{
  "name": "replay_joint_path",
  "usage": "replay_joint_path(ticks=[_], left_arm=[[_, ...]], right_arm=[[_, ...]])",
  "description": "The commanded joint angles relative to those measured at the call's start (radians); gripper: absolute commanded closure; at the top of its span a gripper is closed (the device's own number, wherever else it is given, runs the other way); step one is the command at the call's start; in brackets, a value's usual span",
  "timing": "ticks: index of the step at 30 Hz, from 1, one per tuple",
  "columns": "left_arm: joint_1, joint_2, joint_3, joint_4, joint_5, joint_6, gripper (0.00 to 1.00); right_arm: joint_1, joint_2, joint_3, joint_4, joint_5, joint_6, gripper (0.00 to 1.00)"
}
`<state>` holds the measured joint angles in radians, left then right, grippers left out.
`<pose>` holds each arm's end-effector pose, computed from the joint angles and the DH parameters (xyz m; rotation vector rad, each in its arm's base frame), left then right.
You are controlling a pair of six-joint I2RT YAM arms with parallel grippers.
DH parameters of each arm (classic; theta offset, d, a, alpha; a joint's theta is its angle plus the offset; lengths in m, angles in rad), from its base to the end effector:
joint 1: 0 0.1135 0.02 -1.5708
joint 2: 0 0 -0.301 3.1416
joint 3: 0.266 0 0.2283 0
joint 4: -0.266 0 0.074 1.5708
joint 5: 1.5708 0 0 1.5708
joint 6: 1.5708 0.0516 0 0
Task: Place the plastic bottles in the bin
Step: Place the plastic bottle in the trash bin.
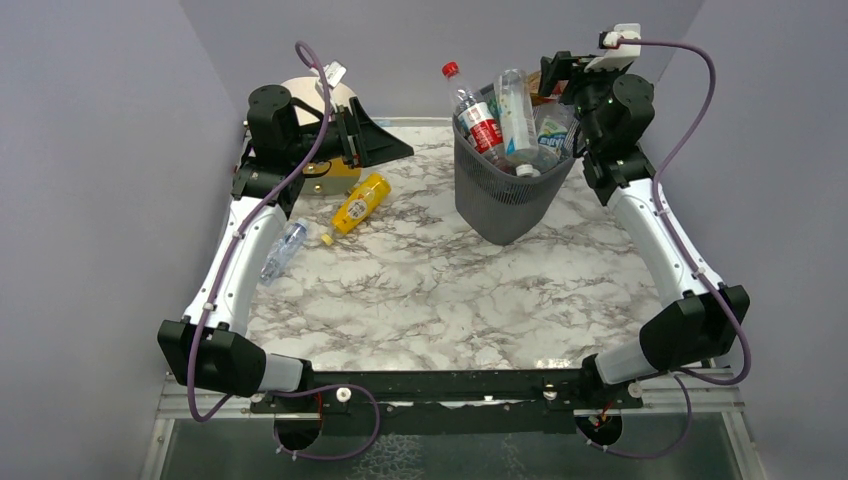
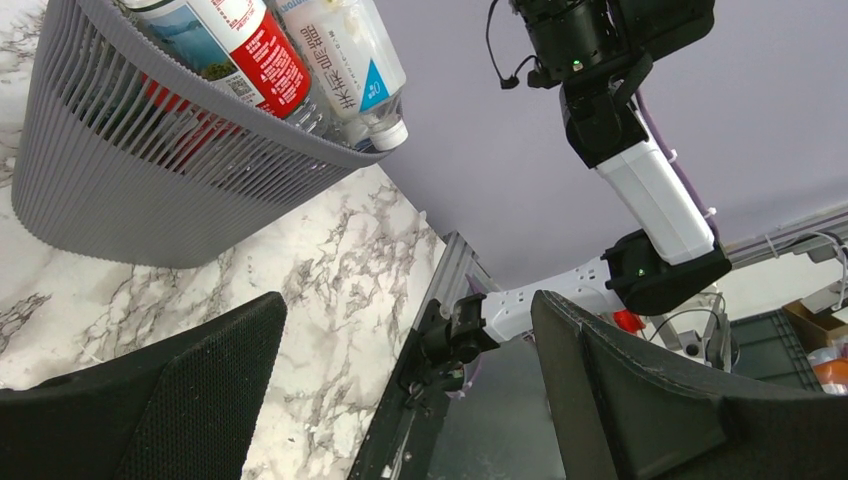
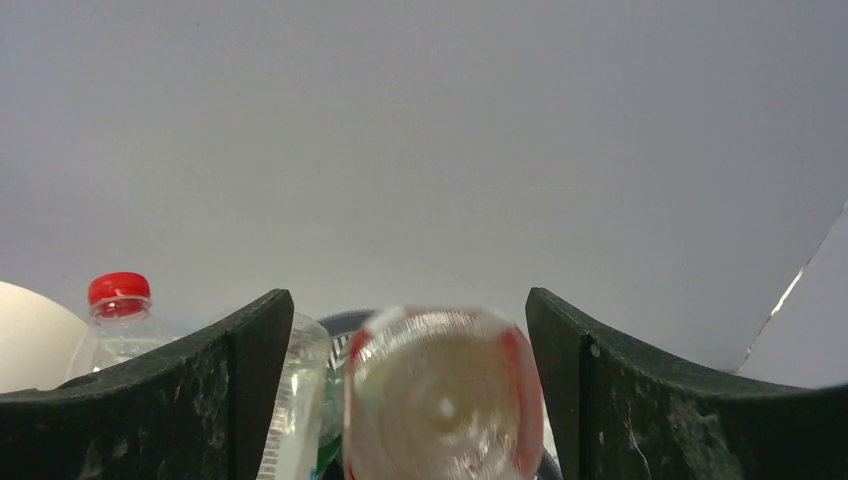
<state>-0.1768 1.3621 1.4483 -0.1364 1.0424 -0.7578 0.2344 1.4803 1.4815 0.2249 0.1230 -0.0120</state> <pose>0.2597 -0.0917 0.4817 0.3815 1.7960 -1.5165 0.3273 0.0717 0.5016 -0.0619 1.3458 0.1050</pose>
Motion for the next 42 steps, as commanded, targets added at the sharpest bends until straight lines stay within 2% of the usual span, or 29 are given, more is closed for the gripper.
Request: replay_joint_path(ticks=[1, 12, 17, 25, 30, 34, 38, 42], left_arm=[[0.005, -0.029, -0.012, 0.029, -0.009, 0.006, 0.01], [0.005, -0.036, -0.028, 0.027, -0.012, 0.016, 0.01], [0.006, -0.032, -0.029, 0.004, -0.022, 0.033, 0.01], [0.006, -0.023, -0.012, -0.085, -0.071, 0.107, 0.01], [0.008, -0.003, 0.011, -0.251, -0.221, 0.249, 0.01], [0.008, 0.018, -0.013, -0.363, -0.431, 0.353, 0.01], [0.008, 0.046, -0.081, -0.384, -0.620, 0.401, 0.01], [0.008, 0.085, -0.140, -0.380, -0.788, 0.430, 0.01]], right_arm=[[0.005, -0.031, 0.008, 0.043, -0.062, -0.002, 0.11], [0.005, 0.012, 0.033, 0.003, -0.074, 0.043, 0.12], [0.004, 0.059, 0.128, -0.085, -0.062, 0.061, 0.11], [-0.003, 0.041, 0.251, -0.225, 0.013, 0.101, 0.06], [-0.019, 0.049, 0.411, -0.410, 0.031, 0.130, 0.04], [-0.020, 0.011, 0.495, -0.544, -0.036, 0.155, 0.04], [-0.020, -0.072, 0.456, -0.624, -0.147, 0.199, 0.04], [-0.020, -0.190, 0.312, -0.642, -0.246, 0.260, 0.04]])
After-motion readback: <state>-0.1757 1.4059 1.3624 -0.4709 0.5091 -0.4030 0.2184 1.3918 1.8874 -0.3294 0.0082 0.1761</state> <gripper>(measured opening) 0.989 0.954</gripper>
